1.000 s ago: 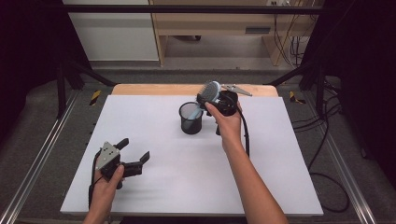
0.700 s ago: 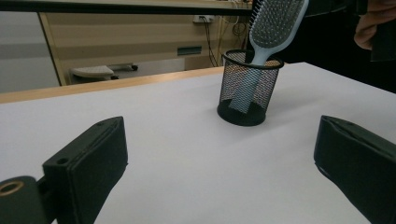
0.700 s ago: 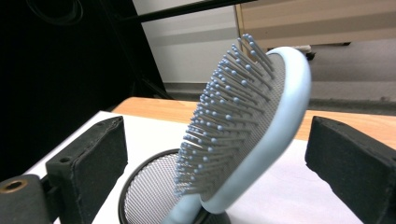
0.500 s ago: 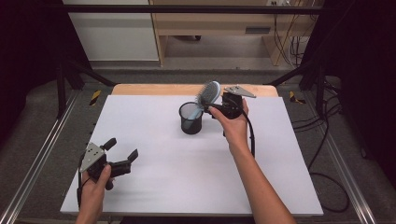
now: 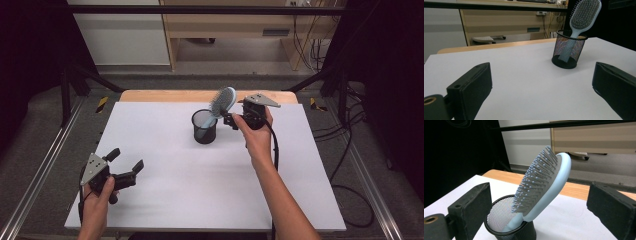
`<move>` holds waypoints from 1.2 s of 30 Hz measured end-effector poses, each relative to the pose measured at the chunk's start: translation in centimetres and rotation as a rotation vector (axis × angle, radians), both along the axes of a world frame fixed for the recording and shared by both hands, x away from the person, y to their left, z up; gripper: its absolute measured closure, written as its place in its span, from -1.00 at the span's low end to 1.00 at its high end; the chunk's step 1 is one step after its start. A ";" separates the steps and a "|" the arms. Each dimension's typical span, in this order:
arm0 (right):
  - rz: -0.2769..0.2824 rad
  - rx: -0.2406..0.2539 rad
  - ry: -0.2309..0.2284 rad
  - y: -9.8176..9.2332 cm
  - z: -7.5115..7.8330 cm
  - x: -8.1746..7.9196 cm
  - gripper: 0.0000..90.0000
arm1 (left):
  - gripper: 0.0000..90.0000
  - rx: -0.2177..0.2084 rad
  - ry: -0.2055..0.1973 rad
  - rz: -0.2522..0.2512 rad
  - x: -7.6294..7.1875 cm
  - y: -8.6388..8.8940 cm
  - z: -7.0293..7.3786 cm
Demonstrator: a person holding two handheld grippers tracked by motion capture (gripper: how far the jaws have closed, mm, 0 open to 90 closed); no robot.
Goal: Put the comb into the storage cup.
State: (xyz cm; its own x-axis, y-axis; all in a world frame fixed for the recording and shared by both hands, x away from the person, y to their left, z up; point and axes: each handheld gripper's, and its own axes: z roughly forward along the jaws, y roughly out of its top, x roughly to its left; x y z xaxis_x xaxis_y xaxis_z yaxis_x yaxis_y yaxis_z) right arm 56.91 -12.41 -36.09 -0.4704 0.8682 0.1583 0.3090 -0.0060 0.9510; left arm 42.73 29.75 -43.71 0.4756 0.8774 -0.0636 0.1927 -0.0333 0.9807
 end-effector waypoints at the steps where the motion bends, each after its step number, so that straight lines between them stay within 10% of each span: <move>1: 0.004 0.000 -0.003 -0.1 0.1 -0.1 -0.86 | -0.93 0.004 -0.001 -0.001 0.0 0.1 0.0; 36: 0.037 -0.064 -0.108 -0.8 2.0 -1.7 -0.84 | -0.94 -0.030 -0.030 0.063 0.3 2.6 0.1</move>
